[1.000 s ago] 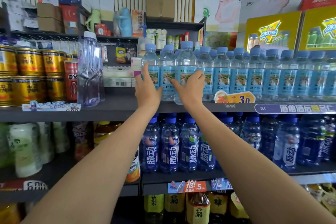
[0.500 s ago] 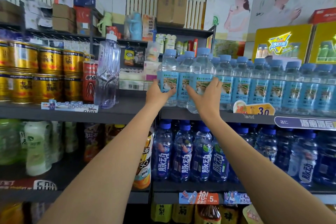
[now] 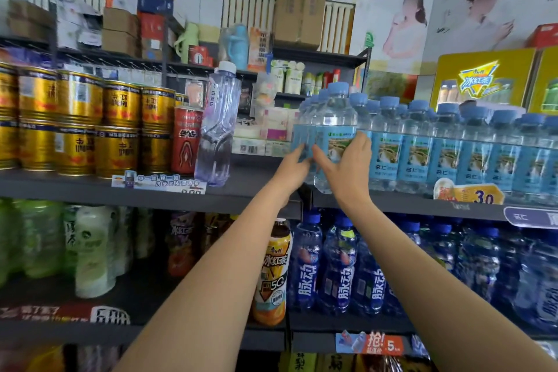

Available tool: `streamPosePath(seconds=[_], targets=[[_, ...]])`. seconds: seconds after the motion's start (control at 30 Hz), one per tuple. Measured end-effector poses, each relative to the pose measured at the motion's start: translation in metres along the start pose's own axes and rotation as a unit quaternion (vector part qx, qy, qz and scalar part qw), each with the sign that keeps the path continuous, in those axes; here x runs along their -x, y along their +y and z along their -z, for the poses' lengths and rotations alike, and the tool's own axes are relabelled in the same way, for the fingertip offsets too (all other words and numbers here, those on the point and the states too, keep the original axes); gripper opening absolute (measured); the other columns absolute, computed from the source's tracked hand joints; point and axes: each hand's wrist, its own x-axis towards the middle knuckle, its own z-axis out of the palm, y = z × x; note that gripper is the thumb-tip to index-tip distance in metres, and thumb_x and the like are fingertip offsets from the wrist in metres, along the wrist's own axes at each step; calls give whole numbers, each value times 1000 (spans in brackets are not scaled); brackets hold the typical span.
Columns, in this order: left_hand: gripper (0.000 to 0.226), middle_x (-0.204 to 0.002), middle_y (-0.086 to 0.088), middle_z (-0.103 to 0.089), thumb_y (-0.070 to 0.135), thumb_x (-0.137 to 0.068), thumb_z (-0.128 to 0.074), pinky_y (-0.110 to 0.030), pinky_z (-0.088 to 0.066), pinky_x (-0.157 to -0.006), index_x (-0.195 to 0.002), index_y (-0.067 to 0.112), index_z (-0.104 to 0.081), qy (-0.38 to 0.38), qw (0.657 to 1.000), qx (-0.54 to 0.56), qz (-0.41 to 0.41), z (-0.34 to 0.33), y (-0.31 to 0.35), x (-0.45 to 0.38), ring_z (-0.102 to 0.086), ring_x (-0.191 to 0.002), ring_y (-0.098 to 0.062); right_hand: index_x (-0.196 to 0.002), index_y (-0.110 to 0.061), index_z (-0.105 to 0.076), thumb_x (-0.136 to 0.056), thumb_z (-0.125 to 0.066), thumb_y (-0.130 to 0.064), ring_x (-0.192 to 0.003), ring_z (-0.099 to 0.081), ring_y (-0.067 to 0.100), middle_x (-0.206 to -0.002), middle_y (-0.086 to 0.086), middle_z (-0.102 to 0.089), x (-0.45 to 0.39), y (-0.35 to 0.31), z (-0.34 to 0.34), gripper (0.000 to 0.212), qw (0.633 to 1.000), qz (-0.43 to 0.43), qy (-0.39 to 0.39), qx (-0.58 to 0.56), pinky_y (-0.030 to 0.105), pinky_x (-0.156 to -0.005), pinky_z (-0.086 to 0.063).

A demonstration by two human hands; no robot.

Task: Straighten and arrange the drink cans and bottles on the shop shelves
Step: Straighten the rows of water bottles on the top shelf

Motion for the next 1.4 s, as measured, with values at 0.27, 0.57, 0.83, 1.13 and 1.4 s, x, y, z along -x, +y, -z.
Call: streamPosePath(seconds=[0.27,0.57,0.83,1.13,1.4], targets=[[50,-153,1,-26,26,-101,-34,-33,-25,-112,-149,24,-18,-9,1000,26,2,-5,4,9,-27,-139,-16,-124,5,-36,-81,-64,-48,-115,-35,30,-126,18,-37,4,-1,4,74,996,-31,21,78,30,-89,-30],[55,-152,7,-27,31,-98,-41,-37,-27,-114,-148,31,-18,49,996,71,-31,-12,-1,15,-30,-138,-13,-136,0,-27,-76,-69,-50,-119,-36,30,-129,16,-34,12,3,8,88,998,-57,-4,-23,43,-96,-39],[50,-150,5,-31,25,-99,-39,-37,-29,-113,-146,31,-23,76,995,52,-41,-17,10,19,-33,-136,-14,-123,1,-36,-81,-66,-44,-107,-48,30,-118,15,-47,10,3,19,68,995,-62,-44,-64,42,-86,-46],[51,-125,-8,-51,25,-84,-67,-25,-43,-82,-128,11,-43,126,988,-72,-58,-23,28,5,-53,-112,-21,-120,-1,-38,-80,-65,-45,-108,-46,29,-113,15,-50,2,18,40,66,996,-84,9,-1,33,-72,-38],[42,-113,-5,-62,16,-80,-72,-31,-44,-82,-115,5,-52,94,993,-58,41,-10,24,-8,-57,-102,-20,-124,-1,-36,-79,-66,-46,-106,-48,33,-112,17,-53,-13,40,54,70,994,-101,35,-15,39,-70,-39]])
